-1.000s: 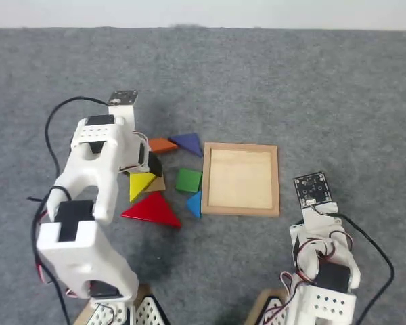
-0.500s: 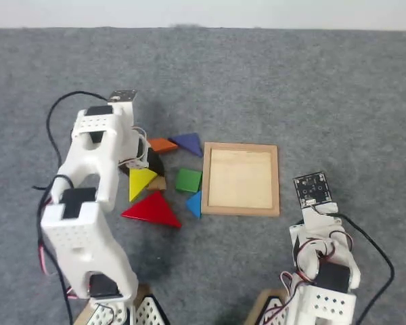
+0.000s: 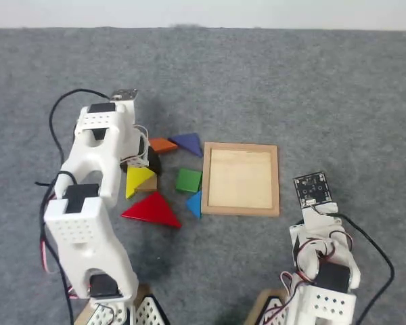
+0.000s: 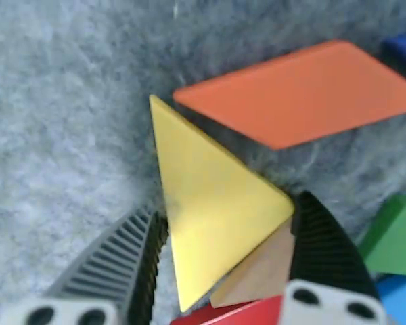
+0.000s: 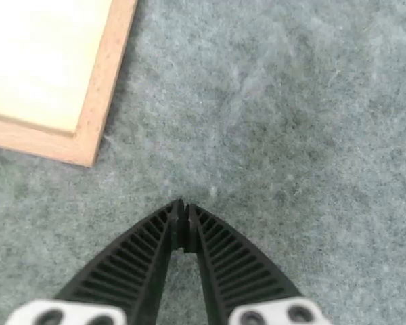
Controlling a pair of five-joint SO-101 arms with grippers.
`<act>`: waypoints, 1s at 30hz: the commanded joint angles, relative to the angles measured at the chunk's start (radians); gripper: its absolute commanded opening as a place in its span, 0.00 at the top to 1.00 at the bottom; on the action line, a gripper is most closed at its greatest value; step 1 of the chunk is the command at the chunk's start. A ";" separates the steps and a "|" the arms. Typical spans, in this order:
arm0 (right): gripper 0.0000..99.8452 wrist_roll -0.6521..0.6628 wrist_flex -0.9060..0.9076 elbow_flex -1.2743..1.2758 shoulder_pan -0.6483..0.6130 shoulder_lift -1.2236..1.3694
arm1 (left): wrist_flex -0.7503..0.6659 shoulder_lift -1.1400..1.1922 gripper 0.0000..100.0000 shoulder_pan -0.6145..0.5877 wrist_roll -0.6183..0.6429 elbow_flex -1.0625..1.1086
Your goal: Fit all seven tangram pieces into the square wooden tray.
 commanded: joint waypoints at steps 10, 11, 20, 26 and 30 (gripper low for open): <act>0.99 0.015 -0.005 0.018 0.010 -0.015 | 0.031 -0.333 0.78 0.110 -0.041 0.209; 0.99 0.015 -0.005 0.018 0.010 -0.015 | 0.032 -0.364 0.78 0.130 -0.043 0.239; 0.99 0.015 -0.005 0.018 0.015 -0.015 | -0.078 -0.568 0.78 0.181 -0.041 0.444; 0.99 0.015 -0.005 0.018 0.015 -0.015 | -0.100 -0.667 0.78 0.267 -0.040 0.518; 0.99 0.015 -0.005 0.018 0.015 -0.015 | -0.114 -0.667 0.78 0.186 0.008 0.498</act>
